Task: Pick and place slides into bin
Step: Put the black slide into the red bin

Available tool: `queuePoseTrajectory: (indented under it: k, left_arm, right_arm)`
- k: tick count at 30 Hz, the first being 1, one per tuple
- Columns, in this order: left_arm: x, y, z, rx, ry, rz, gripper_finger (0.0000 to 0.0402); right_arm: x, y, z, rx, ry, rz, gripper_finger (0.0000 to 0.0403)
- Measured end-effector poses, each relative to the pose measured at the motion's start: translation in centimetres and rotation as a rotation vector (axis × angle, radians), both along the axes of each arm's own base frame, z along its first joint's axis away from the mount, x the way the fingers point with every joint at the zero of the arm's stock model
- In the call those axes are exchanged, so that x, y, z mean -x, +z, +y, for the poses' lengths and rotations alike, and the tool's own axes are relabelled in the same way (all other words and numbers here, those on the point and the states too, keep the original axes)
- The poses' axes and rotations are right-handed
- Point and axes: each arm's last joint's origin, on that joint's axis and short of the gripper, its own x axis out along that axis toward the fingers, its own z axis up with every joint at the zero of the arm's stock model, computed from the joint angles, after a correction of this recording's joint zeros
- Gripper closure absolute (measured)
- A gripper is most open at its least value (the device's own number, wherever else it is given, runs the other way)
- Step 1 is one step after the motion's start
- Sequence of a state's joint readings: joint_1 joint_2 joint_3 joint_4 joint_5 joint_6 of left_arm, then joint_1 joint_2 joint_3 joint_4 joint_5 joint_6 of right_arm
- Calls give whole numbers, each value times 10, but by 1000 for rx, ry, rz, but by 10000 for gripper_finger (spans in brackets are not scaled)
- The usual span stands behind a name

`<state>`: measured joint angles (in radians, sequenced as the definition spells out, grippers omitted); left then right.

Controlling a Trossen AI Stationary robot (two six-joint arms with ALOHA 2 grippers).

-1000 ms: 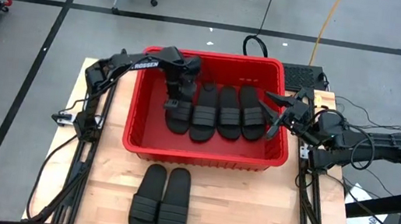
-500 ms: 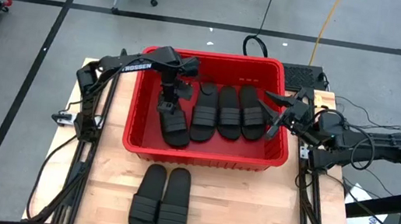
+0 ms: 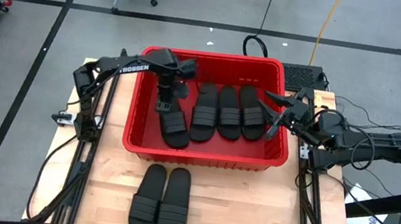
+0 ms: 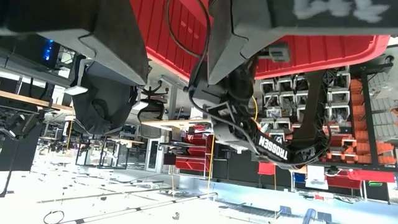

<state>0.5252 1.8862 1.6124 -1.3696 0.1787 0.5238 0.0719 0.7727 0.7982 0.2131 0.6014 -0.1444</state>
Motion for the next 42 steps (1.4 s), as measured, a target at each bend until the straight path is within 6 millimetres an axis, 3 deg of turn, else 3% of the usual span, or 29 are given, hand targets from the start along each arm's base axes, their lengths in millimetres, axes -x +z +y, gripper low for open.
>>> queuePoseTrajectory:
  k: [5,12,26,36,42]
  left_arm:
    - [3,-8,6,-113,63,67,270]
    - [8,-25,7,-104,79,85,270]
    - [-4,-54,14,-201,84,-92,270]
    - [0,-74,12,-215,85,-116,270]
    - [-6,-76,15,-253,89,-186,270]
  right_arm:
    - [0,0,0,0,0,0,248]
    - [0,0,0,6,-1,4,248]
    - [0,0,0,28,-4,17,248]
    - [0,0,0,28,-4,16,248]
    - [0,1,0,27,-5,6,248]
